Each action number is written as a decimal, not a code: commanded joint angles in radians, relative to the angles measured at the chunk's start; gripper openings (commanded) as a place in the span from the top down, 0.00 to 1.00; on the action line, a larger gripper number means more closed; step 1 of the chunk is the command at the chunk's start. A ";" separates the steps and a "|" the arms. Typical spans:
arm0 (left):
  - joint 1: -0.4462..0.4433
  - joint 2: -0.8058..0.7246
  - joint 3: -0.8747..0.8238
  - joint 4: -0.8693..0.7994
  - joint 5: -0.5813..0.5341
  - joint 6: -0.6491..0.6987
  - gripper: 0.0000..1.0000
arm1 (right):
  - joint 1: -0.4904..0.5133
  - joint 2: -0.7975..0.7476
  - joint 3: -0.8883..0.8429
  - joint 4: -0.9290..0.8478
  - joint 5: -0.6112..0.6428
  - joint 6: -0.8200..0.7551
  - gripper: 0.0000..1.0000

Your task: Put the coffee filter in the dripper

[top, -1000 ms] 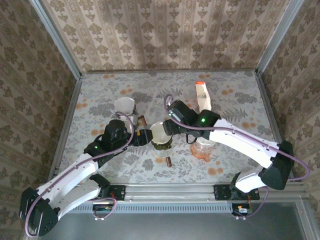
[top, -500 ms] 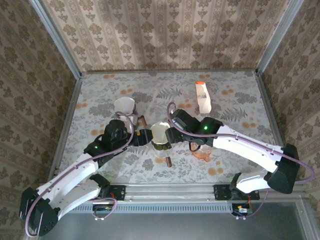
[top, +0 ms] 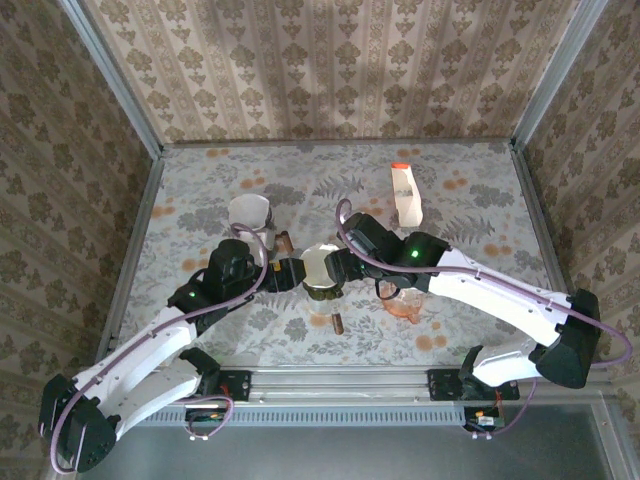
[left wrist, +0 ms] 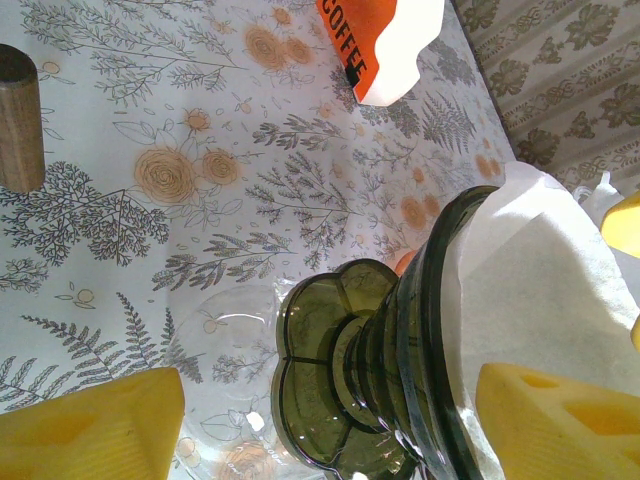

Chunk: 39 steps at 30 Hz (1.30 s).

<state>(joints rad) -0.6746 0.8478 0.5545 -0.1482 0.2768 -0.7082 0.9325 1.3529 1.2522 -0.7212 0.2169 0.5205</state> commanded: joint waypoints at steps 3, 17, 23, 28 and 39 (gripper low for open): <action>-0.006 0.000 0.001 0.012 -0.001 -0.008 0.21 | 0.005 0.015 0.010 -0.042 0.016 0.012 0.30; -0.006 -0.001 -0.004 0.016 0.001 -0.012 0.21 | 0.002 0.061 0.093 -0.067 0.037 -0.029 0.29; -0.006 -0.002 -0.004 0.019 0.001 -0.014 0.21 | -0.012 0.094 0.101 -0.099 0.094 0.003 0.32; -0.006 0.000 -0.004 0.019 0.003 -0.014 0.21 | -0.020 0.095 0.092 -0.115 0.115 0.012 0.34; -0.006 0.000 -0.005 0.021 0.001 -0.014 0.21 | -0.026 0.047 0.079 -0.054 0.090 -0.003 0.31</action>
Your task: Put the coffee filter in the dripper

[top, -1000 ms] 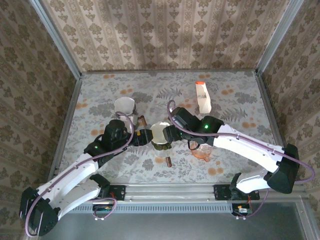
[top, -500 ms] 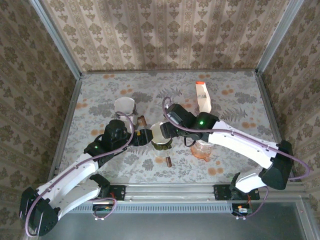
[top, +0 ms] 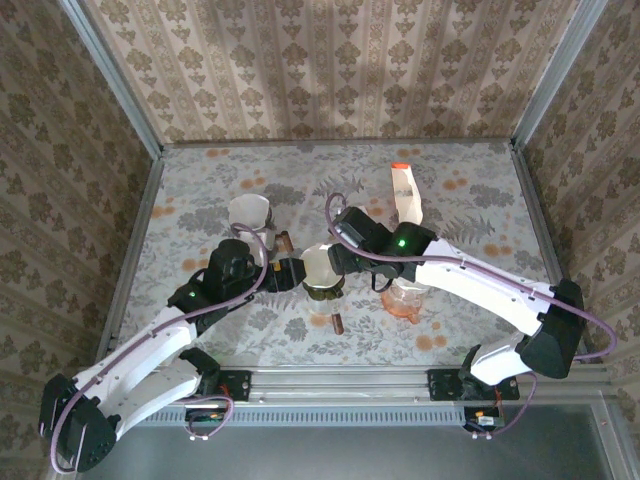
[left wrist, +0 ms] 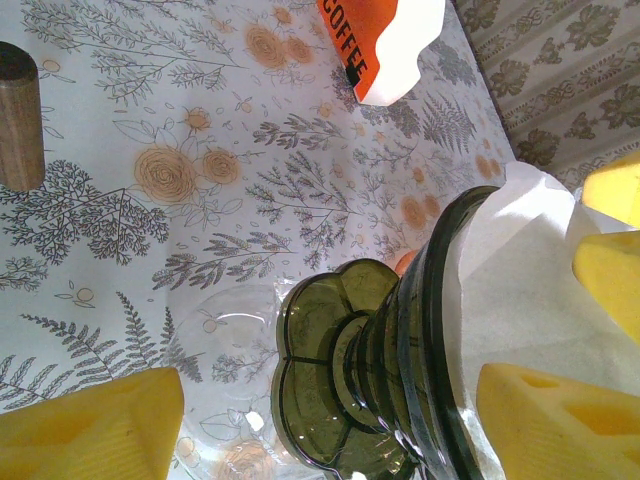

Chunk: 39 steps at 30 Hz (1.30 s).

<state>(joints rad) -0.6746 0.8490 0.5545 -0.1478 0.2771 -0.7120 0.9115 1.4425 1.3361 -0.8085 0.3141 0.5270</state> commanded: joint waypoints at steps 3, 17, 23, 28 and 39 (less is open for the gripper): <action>-0.006 0.001 -0.005 0.021 0.000 -0.011 0.21 | -0.005 -0.043 -0.011 0.058 -0.058 -0.021 0.30; -0.006 0.001 -0.005 0.021 -0.003 -0.013 0.21 | 0.003 0.033 0.041 -0.031 0.014 -0.023 0.31; -0.008 0.003 -0.008 0.027 -0.003 -0.014 0.21 | -0.002 0.039 0.022 -0.048 0.046 0.013 0.32; -0.009 0.001 -0.008 0.022 -0.004 -0.015 0.21 | -0.003 0.019 0.018 -0.016 0.035 -0.007 0.31; -0.010 -0.002 0.001 0.016 -0.011 -0.011 0.20 | -0.003 -0.199 -0.084 0.123 0.073 -0.027 0.28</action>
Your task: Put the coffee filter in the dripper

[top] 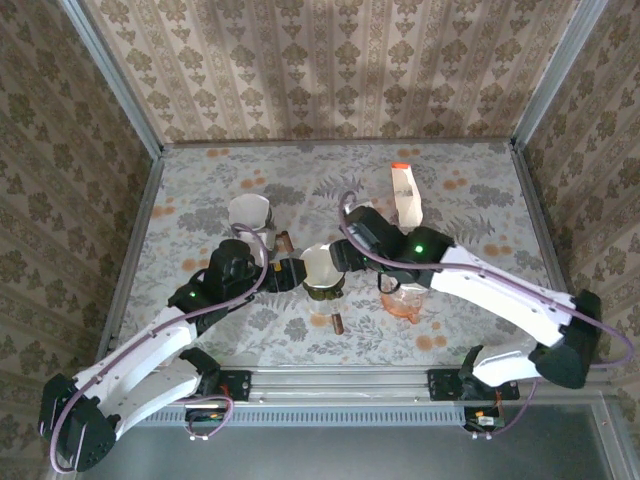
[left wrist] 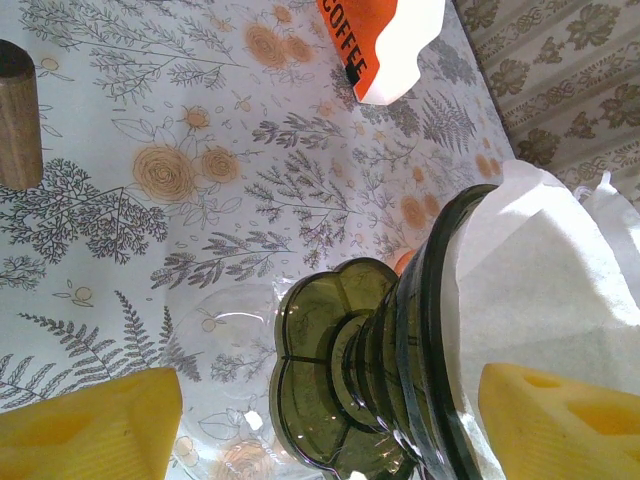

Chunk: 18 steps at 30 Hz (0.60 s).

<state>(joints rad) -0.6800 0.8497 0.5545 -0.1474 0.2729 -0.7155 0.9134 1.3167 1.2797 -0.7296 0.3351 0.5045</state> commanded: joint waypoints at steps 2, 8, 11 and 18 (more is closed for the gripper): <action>-0.004 0.000 -0.001 0.019 -0.006 -0.011 0.20 | -0.008 -0.095 -0.030 0.013 0.075 0.001 0.28; -0.004 -0.003 0.006 0.019 -0.008 -0.010 0.15 | -0.014 -0.149 -0.080 -0.027 0.089 0.033 0.28; -0.004 -0.006 0.016 0.017 -0.010 -0.010 0.13 | -0.015 -0.171 -0.107 -0.019 0.084 0.050 0.27; -0.006 -0.007 0.025 0.013 -0.012 -0.011 0.11 | -0.018 -0.185 -0.124 -0.010 0.081 0.056 0.27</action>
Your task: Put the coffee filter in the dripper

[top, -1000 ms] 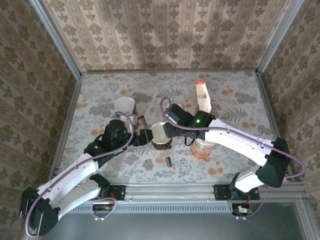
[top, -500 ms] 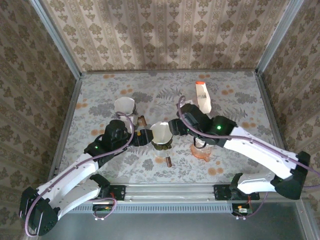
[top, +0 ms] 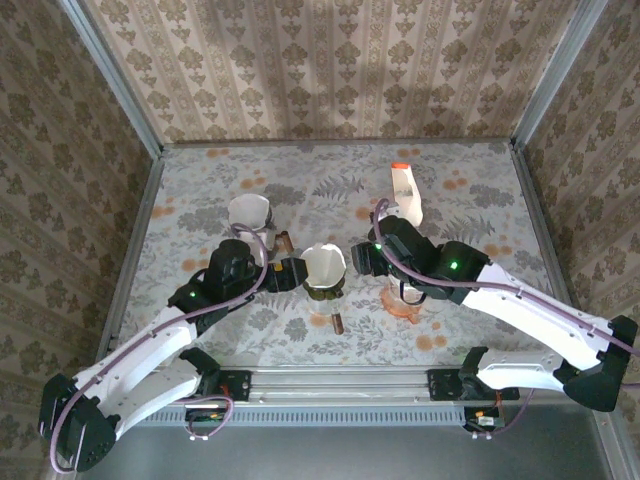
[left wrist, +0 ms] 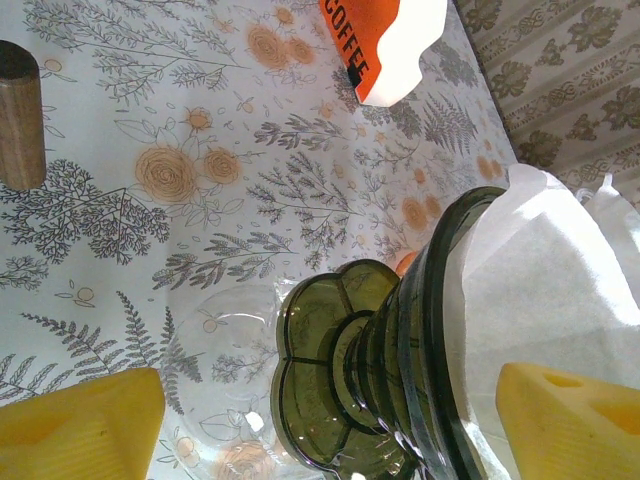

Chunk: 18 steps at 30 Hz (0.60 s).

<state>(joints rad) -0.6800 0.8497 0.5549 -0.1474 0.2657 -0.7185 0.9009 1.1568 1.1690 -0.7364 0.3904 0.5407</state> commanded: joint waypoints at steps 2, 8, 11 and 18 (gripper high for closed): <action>-0.005 -0.008 0.026 0.012 -0.005 -0.008 0.10 | -0.004 -0.023 -0.015 0.000 0.023 0.019 0.27; -0.007 -0.019 0.039 0.016 0.004 -0.009 0.04 | -0.005 -0.017 -0.019 0.004 0.012 0.016 0.27; -0.006 -0.029 0.049 0.014 0.004 -0.009 0.00 | -0.006 -0.018 -0.021 0.008 0.012 0.016 0.27; -0.006 -0.061 0.078 -0.009 0.003 -0.006 0.00 | -0.009 -0.026 -0.022 0.010 0.015 0.016 0.27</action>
<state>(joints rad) -0.6800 0.8207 0.5816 -0.1497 0.2657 -0.7235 0.8989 1.1511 1.1564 -0.7357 0.3901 0.5507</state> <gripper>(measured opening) 0.997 0.730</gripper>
